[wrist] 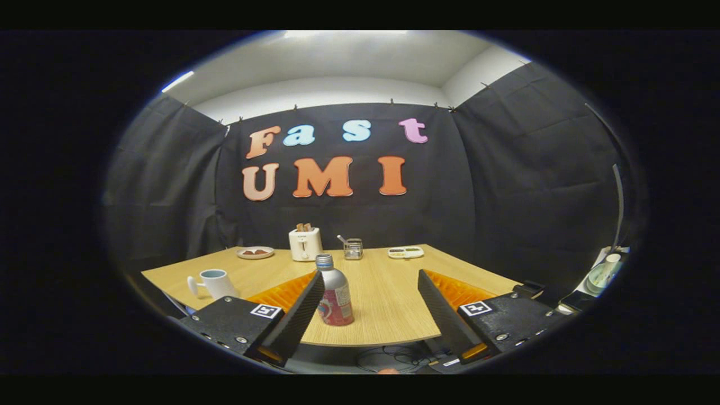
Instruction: Take the bottle from table, then pour the juice into the cup, finally place the bottle on the coaster
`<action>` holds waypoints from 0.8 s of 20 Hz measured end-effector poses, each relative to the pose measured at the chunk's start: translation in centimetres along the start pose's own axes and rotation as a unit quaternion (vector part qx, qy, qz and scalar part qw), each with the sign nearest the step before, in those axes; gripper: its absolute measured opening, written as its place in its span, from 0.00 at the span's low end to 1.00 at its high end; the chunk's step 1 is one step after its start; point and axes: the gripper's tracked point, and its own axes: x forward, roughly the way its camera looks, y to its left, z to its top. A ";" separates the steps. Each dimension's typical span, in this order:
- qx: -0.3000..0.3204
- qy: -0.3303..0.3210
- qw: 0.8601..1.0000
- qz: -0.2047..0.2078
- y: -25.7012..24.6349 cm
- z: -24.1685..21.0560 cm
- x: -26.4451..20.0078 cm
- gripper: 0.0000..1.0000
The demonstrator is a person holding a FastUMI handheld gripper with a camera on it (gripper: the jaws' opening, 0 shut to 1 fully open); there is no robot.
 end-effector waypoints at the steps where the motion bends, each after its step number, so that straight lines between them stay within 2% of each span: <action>1: -0.005 0.005 1.000 0.002 0.4 -0.3 0.1 0.99; 16: -0.048 0.045 0.997 0.038 5.8 -2.0 3.8 0.99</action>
